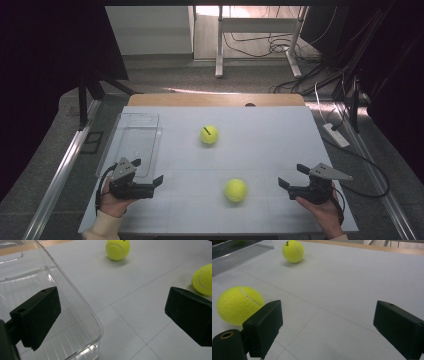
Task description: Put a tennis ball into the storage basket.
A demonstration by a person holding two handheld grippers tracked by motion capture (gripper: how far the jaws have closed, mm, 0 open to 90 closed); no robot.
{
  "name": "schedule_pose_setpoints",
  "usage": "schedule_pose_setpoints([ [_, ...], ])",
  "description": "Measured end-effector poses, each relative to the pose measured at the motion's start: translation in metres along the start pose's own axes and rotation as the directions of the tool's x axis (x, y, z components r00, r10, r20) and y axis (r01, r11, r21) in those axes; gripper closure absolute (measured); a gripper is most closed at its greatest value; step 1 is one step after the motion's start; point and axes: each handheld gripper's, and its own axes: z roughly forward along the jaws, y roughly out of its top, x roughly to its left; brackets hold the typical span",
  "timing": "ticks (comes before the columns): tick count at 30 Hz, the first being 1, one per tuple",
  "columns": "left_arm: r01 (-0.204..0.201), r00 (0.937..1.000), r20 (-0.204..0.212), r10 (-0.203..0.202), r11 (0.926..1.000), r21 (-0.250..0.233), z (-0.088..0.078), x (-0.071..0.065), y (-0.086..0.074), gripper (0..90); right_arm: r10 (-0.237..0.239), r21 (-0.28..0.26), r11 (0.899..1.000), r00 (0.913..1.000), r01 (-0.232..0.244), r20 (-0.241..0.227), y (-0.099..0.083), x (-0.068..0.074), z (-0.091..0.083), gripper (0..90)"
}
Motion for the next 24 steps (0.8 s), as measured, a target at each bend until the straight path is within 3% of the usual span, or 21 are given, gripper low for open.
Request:
schedule_pose_setpoints([
  [24,0.025,0.9997,0.005,-0.025,0.9997,0.0,-0.0086,0.0005,0.0082,0.7,0.022,0.003,1.0,0.9997,-0.022,0.007,-0.0002,-0.0001,0.0007,9.4],
])
